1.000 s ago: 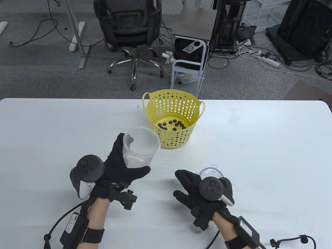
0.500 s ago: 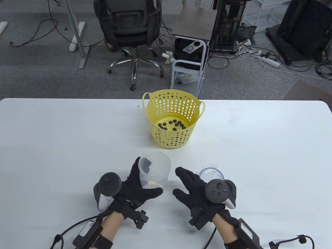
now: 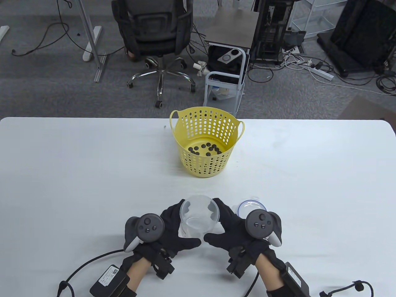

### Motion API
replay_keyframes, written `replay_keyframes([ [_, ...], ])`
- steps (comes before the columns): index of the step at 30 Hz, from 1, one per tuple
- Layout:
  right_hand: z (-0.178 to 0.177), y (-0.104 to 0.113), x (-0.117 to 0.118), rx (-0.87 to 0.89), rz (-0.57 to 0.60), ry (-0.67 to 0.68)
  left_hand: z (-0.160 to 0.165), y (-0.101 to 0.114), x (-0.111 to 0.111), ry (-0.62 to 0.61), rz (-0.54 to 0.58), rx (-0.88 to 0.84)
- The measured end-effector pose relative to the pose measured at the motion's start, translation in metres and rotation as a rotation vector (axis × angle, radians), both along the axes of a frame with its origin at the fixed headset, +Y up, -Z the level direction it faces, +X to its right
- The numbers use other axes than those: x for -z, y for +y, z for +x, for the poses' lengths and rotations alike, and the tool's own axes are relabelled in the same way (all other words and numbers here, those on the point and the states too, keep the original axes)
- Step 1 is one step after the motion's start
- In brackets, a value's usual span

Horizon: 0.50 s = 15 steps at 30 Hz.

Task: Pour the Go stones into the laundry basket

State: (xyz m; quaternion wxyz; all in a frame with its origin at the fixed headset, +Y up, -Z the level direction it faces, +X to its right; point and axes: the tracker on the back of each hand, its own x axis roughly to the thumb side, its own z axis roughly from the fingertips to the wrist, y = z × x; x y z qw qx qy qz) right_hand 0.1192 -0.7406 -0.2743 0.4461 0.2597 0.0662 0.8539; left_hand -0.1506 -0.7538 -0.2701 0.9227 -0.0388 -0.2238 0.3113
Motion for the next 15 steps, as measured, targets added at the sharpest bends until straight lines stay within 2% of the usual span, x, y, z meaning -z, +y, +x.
replay_keyframes([
  [4,0.0,-0.009,0.005,-0.083,-0.05,0.032,0.001,-0.007,0.003,-0.031,0.017,0.122],
  [9,0.003,-0.02,0.011,-0.134,-0.128,0.057,0.007,-0.013,0.005,-0.059,-0.026,0.213],
  [13,0.006,-0.027,0.015,-0.253,-0.172,0.057,0.008,-0.015,0.007,-0.073,-0.052,0.241],
  [15,0.012,-0.023,0.018,-0.36,-0.178,0.023,0.005,-0.012,0.009,-0.062,-0.075,0.248],
])
